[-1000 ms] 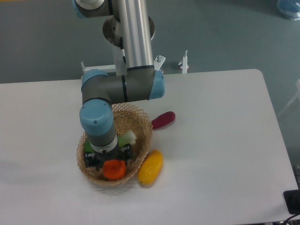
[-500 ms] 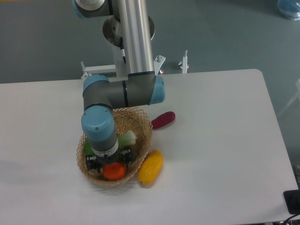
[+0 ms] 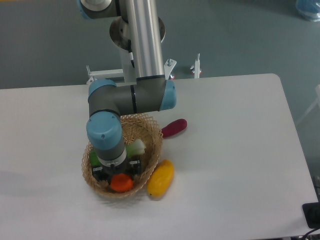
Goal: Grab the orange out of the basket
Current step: 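Lift the held orange up out of the basket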
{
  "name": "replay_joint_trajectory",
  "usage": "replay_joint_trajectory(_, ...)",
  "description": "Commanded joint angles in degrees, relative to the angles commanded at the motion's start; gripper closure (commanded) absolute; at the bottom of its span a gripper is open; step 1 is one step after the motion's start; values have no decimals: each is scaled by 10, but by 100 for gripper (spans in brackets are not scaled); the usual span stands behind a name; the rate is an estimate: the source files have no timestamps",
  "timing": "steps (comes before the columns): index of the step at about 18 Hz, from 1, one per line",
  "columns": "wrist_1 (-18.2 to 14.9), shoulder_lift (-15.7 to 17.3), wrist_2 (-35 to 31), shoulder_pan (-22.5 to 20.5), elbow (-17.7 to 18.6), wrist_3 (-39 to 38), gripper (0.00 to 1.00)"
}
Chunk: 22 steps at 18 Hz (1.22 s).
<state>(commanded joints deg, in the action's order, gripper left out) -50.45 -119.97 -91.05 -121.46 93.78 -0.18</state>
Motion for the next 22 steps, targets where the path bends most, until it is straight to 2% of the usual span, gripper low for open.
replay_joint_trajectory(3,-4,18,-1,-1,1,21,38)
replay_joint_trajectory(7,-11,55,-2,-4,-20,71,36)
replay_joint_trajectory(11,-40,95,0,-35,-31,140,35)
replay_joint_trajectory(13,-48,99,-1,-52,-44,197,32)
replay_joint_trajectory(16,-105,104,0,-83,-89,249,34)
replay_joint_trajectory(18,-108,102,1,-107,-106,263,37)
replay_joint_trajectory(21,-106,98,5,-128,-108,329,38)
replay_joint_trajectory(22,-108,98,8,-148,-108,349,38)
